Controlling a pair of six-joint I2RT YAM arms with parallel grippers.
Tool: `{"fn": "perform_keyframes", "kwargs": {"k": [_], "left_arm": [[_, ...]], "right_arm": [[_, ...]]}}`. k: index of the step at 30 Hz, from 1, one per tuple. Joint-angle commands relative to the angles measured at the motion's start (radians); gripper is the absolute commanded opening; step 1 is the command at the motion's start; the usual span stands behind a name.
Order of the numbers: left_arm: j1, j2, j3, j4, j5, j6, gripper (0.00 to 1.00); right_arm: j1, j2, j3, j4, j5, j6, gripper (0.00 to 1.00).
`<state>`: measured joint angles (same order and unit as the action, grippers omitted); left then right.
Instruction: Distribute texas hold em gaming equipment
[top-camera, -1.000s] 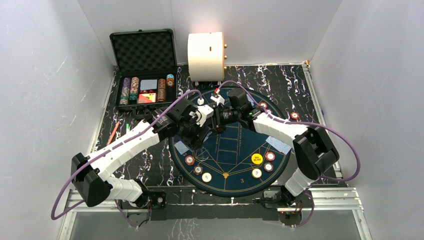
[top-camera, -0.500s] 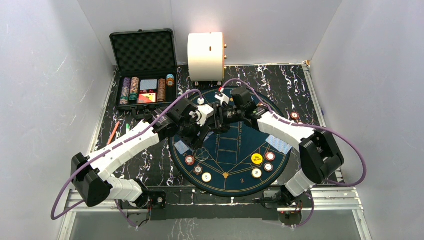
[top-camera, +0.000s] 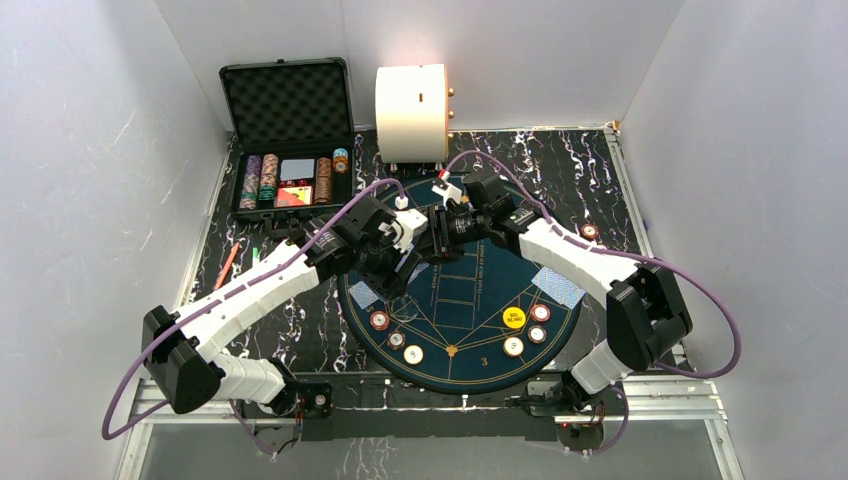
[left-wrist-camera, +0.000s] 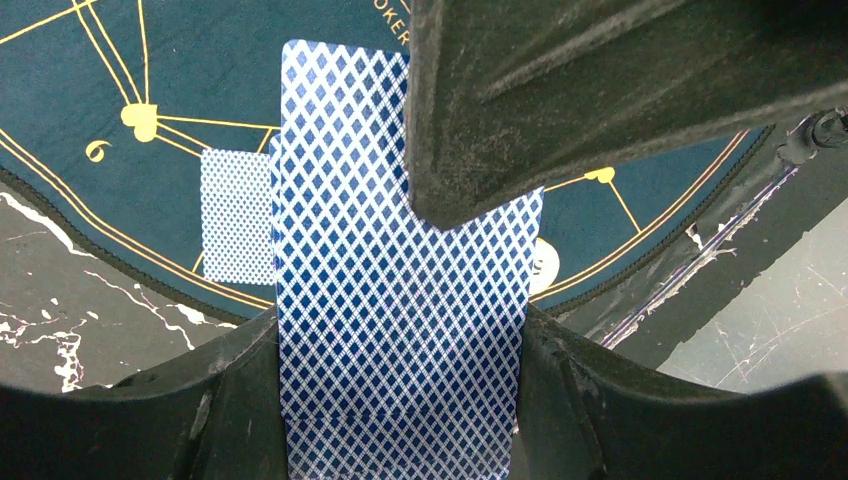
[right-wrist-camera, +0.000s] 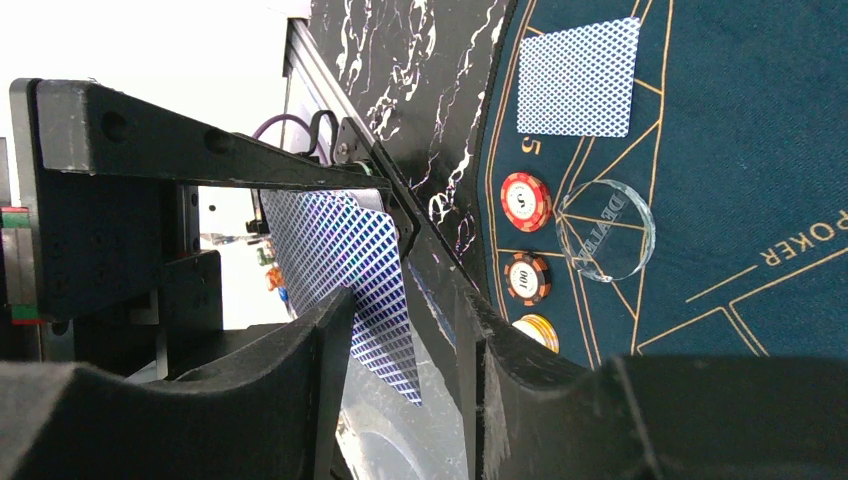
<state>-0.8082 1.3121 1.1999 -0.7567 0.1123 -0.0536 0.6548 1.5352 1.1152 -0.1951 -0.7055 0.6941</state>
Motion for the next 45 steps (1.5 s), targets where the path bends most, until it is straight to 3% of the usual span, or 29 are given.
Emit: {"fn": "perform_keyframes", "kwargs": {"k": [1,21,45], "left_arm": [[-0.006,-0.056,0.015,0.007,0.018,-0.006,0.0],[-0.006,-0.056,0.006,0.008,0.017,-0.013,0.0],[-0.006,-0.069,-0.011,0.016,0.008,-0.02,0.0]], "right_arm": [[-0.005,-0.038,0.066,-0.075,0.041,-0.061,0.48],[-0.005,-0.073,0.118,-0.161,0.084,-0.094,0.42],[-0.005,-0.094,0.195,-0.308,0.104,-0.14,0.11]]}}
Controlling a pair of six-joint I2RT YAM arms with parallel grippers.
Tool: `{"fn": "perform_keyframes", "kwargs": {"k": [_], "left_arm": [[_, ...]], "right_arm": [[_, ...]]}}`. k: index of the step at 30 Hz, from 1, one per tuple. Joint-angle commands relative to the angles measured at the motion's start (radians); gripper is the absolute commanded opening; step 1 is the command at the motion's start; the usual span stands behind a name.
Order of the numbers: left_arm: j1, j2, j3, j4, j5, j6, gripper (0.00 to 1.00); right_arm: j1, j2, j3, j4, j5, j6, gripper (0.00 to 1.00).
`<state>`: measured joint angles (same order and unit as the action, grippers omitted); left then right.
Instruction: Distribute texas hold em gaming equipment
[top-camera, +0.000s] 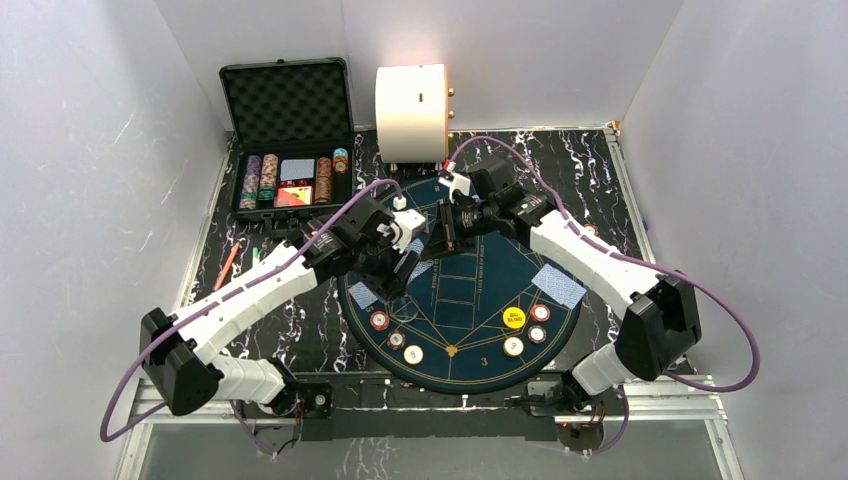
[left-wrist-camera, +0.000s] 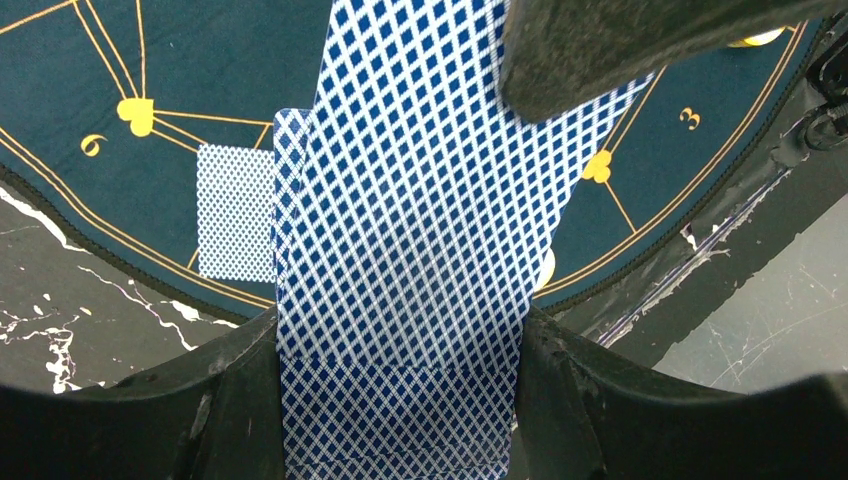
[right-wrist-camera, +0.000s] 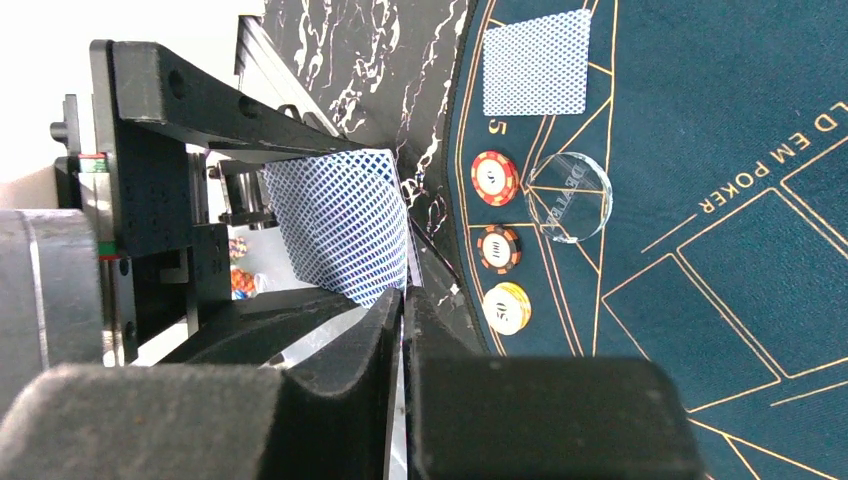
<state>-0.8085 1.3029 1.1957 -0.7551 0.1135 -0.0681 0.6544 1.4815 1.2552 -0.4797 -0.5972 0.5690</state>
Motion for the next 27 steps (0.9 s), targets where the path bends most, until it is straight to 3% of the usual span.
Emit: {"fn": "perform_keyframes", "kwargs": {"k": [1,8,27], "left_arm": [[-0.006,-0.061,-0.007,0.015,0.008,-0.006,0.0],[-0.006,-0.072,-0.016,0.016,0.008,-0.008,0.0],[-0.006,-0.109,-0.056,0.036,-0.01,-0.014,0.0]], "right_arm": [[-0.005,-0.04,0.054,-0.02,-0.015,-0.012,0.09],[-0.01,-0.037,0.075,-0.036,-0.031,-0.007,0.0],[-0.158,-0.116,0.007,0.029,-0.24,0.054,0.0]]}}
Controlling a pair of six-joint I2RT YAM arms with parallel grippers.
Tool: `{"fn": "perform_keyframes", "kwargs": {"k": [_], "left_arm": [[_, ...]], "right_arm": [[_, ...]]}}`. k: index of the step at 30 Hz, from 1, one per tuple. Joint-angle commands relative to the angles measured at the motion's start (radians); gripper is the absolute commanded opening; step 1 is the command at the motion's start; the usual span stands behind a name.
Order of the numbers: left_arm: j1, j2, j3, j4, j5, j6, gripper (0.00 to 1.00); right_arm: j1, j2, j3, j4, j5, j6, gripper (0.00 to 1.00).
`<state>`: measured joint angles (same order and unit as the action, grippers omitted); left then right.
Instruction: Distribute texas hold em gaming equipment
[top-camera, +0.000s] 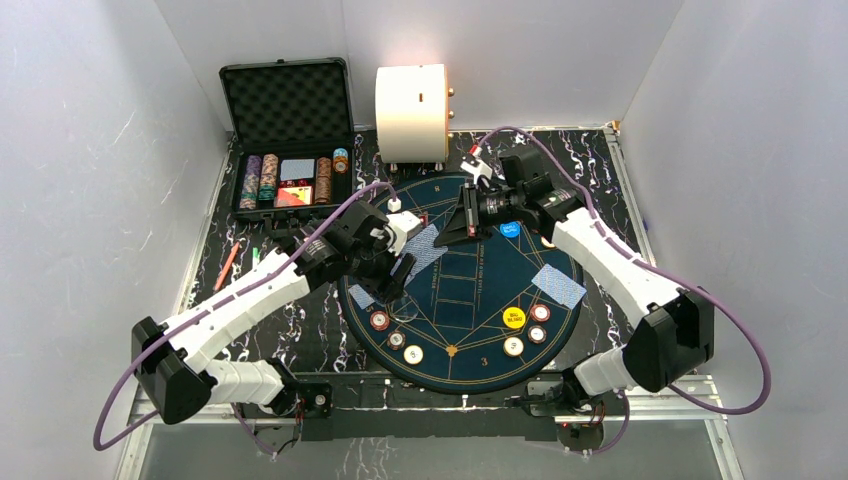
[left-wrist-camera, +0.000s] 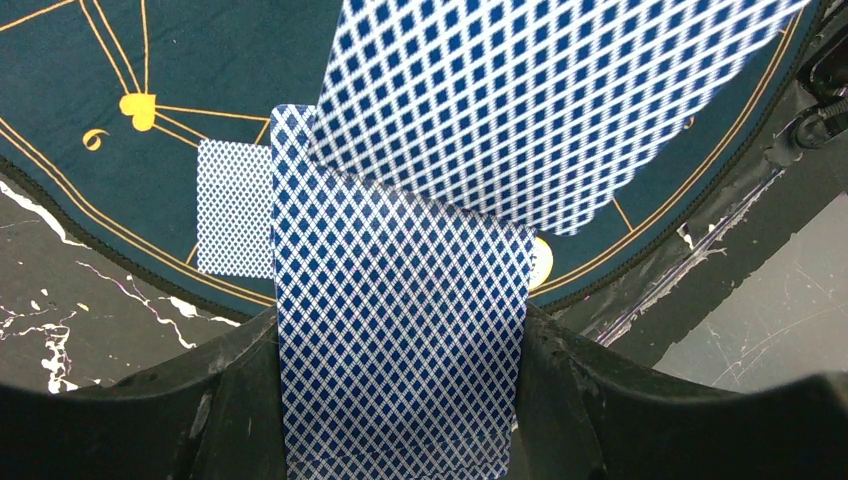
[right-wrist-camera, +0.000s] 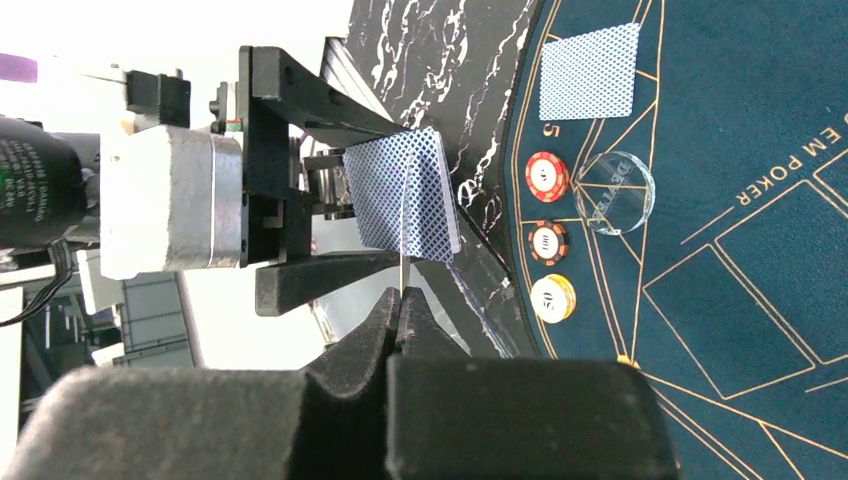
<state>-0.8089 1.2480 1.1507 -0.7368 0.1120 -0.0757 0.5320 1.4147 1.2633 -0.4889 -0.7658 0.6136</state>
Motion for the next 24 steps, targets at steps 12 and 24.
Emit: {"fn": "perform_keyframes", "kwargs": {"k": [12,24], "left_arm": [[-0.005,-0.102,0.043,-0.066,-0.105,-0.065,0.0],[-0.006,-0.13,0.136,-0.149,-0.157,-0.102,0.0]], "right_arm": [[-0.199,0.022,-0.103,0.144,-0.005,-0.044,0.0],[0.162,0.53,-0.002,0.679,0.03,0.186,0.0]]}}
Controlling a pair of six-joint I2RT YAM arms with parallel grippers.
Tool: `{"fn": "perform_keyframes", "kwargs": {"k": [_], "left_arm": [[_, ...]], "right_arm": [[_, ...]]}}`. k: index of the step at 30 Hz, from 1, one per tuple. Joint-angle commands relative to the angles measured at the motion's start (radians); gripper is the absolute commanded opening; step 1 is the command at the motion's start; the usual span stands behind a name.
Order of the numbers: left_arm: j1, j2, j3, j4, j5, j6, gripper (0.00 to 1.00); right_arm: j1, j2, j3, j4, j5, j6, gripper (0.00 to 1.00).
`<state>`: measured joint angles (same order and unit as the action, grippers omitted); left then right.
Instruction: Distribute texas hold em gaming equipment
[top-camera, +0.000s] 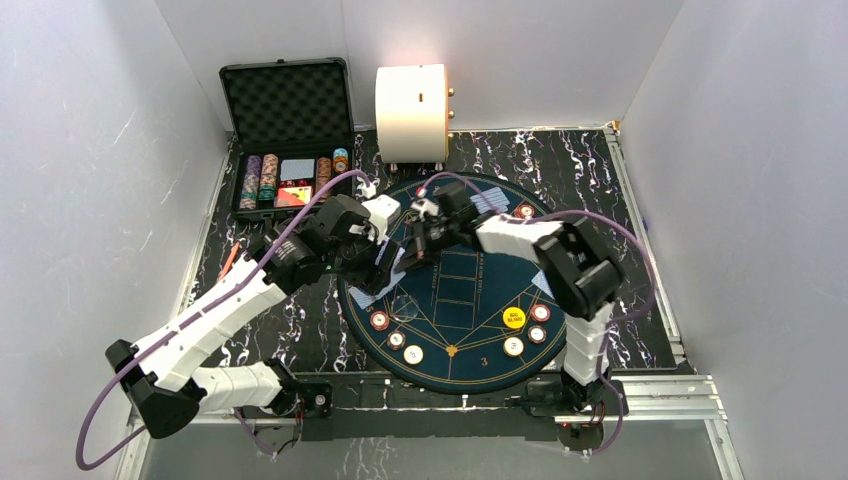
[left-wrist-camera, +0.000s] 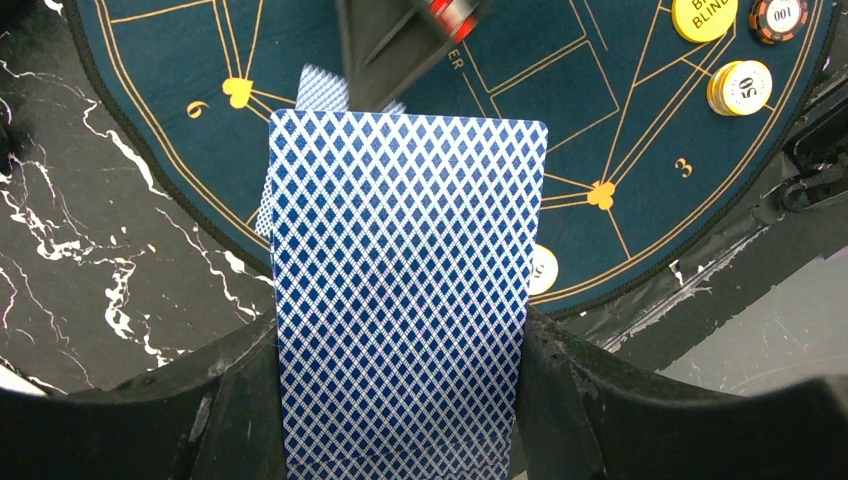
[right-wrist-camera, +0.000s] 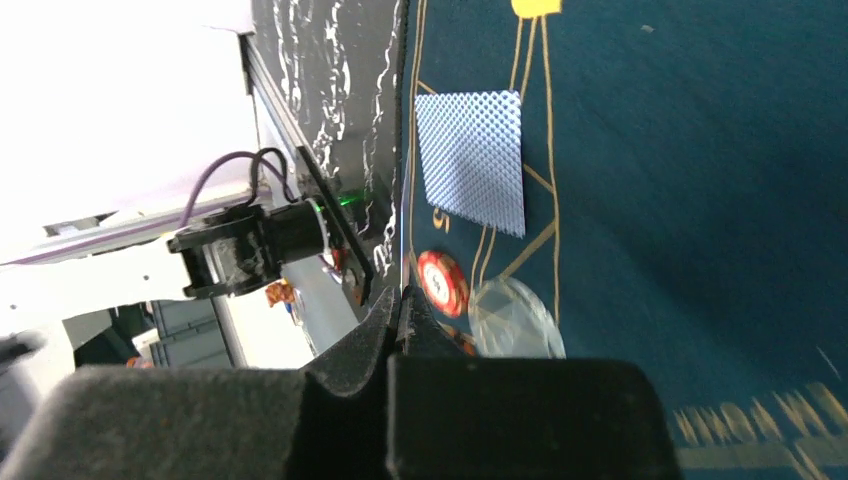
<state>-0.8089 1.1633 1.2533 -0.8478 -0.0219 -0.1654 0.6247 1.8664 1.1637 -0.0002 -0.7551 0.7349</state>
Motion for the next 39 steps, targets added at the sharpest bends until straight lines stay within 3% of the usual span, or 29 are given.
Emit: {"fn": "perform_keyframes", "kwargs": {"k": [1,10,13,17,20,26,32,36,39], "left_arm": [[-0.005,-0.045,0.031,-0.039,-0.019,-0.012,0.0],[-0.004,-0.052,0.034,-0.034,-0.005,-0.002,0.0],[-0.005,-0.049,0.029,-0.028,0.002,0.001,0.0],[-0.005,-0.043,0.023,-0.03,0.003,0.004,0.0],[-0.005,-0.038,0.017,-0.027,0.013,0.004,0.0],[-0.005,-0.009,0.011,-0.009,0.038,0.004,0.0],[-0.005,0.012,0.013,0.021,0.08,0.039,0.0],[-0.005,0.03,0.015,0.016,0.089,0.047,0.0],[-0.005,0.034,0.009,0.018,0.089,0.049,0.0]], "right_arm": [[0.084,0.117,0.116,0.198,0.031,0.074,0.0],[0.158,0.21,0.142,0.16,0.133,0.063,0.0],[0.159,0.213,0.141,0.156,0.139,0.074,0.17],[0.14,0.141,0.163,0.004,0.173,0.011,0.37],[0.083,0.022,0.114,-0.077,0.154,-0.037,0.53],[-0.12,-0.286,-0.025,-0.264,0.128,-0.229,0.76],[-0.172,-0.369,-0.056,-0.105,-0.177,-0.099,0.72],[-0.148,-0.404,-0.099,0.095,-0.237,0.065,0.68],[-0.088,-0.381,-0.092,0.146,-0.244,0.102,0.68]]}}
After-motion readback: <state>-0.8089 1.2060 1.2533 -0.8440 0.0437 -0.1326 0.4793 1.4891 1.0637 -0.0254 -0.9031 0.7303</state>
